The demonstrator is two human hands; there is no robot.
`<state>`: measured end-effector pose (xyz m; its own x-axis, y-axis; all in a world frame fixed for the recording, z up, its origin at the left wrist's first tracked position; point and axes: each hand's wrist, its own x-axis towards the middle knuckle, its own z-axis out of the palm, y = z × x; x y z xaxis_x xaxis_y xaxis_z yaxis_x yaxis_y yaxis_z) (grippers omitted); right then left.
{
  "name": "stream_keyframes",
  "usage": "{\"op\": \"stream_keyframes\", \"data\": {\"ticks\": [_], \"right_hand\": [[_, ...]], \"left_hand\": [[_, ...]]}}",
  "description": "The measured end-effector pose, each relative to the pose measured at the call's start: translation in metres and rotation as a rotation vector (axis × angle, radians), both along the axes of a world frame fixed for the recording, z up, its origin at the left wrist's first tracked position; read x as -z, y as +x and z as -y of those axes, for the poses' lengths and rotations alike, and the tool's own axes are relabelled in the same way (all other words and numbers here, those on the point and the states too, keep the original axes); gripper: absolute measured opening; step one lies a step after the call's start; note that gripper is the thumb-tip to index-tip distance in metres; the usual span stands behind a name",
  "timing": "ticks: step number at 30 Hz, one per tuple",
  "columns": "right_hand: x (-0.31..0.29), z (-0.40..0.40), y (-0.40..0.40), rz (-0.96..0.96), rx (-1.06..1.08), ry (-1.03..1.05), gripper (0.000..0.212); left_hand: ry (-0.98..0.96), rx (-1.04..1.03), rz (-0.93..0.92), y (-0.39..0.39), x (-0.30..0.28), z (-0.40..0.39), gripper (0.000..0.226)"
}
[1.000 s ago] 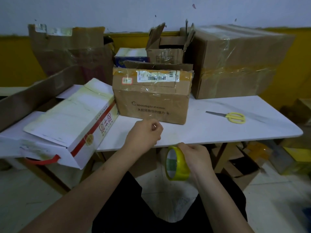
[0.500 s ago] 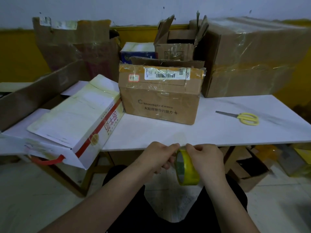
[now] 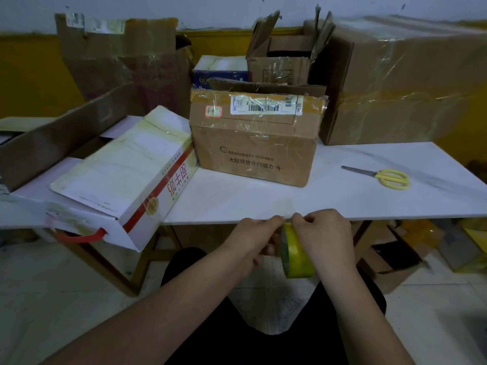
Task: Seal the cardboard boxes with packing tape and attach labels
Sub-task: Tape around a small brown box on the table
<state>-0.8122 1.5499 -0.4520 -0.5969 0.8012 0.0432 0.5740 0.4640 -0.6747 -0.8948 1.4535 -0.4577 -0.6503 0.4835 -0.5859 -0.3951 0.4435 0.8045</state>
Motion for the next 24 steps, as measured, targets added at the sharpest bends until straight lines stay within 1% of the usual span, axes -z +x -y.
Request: {"op": "stream_keyframes", "data": {"ticks": [2, 4, 6, 7, 9, 11, 12, 15, 17, 19, 22, 24], "right_hand": [[-0.005, 0.002, 0.004, -0.056, -0.02, 0.017, 0.049], [-0.01, 0.003, 0.007, -0.103, -0.05, 0.057, 0.042], [-0.013, 0.003, 0.011, -0.133, -0.051, 0.095, 0.035], [-0.014, 0.002, 0.015, -0.154, -0.045, 0.093, 0.033], [-0.014, -0.002, 0.022, -0.197, -0.041, 0.078, 0.03], [-0.015, -0.004, 0.028, -0.246, -0.035, 0.056, 0.023], [-0.016, -0.003, 0.031, -0.272, -0.031, 0.042, 0.021], [-0.023, 0.0, 0.037, -0.351, -0.03, 0.019, 0.019], [-0.031, -0.002, 0.04, -0.403, -0.063, 0.021, 0.017], [-0.043, -0.007, 0.04, -0.436, -0.132, 0.007, 0.021], [-0.066, -0.022, 0.033, -0.457, -0.264, -0.043, 0.037], [-0.082, -0.034, 0.023, -0.484, -0.335, -0.003, 0.036]], "left_hand": [[0.024, -0.033, 0.107, -0.002, -0.001, -0.005, 0.023], [0.067, -0.084, 0.19, -0.003, 0.0, -0.009, 0.026], [0.128, -0.126, 0.219, -0.002, -0.002, -0.012, 0.029], [0.156, -0.134, 0.203, -0.001, -0.006, -0.012, 0.028], [0.157, -0.131, 0.085, 0.005, -0.02, -0.01, 0.022], [0.165, -0.116, -0.097, 0.013, -0.035, -0.007, 0.01], [0.21, -0.113, -0.186, 0.016, -0.038, -0.006, 0.008], [0.359, -0.076, -0.391, 0.018, -0.049, -0.006, 0.015], [0.425, -0.029, -0.495, 0.013, -0.059, -0.007, 0.015], [0.47, 0.028, -0.603, 0.004, -0.073, -0.008, 0.016], [0.572, 0.151, -0.691, -0.01, -0.098, -0.012, 0.02], [0.625, 0.211, -0.762, -0.019, -0.115, -0.017, 0.02]]}}
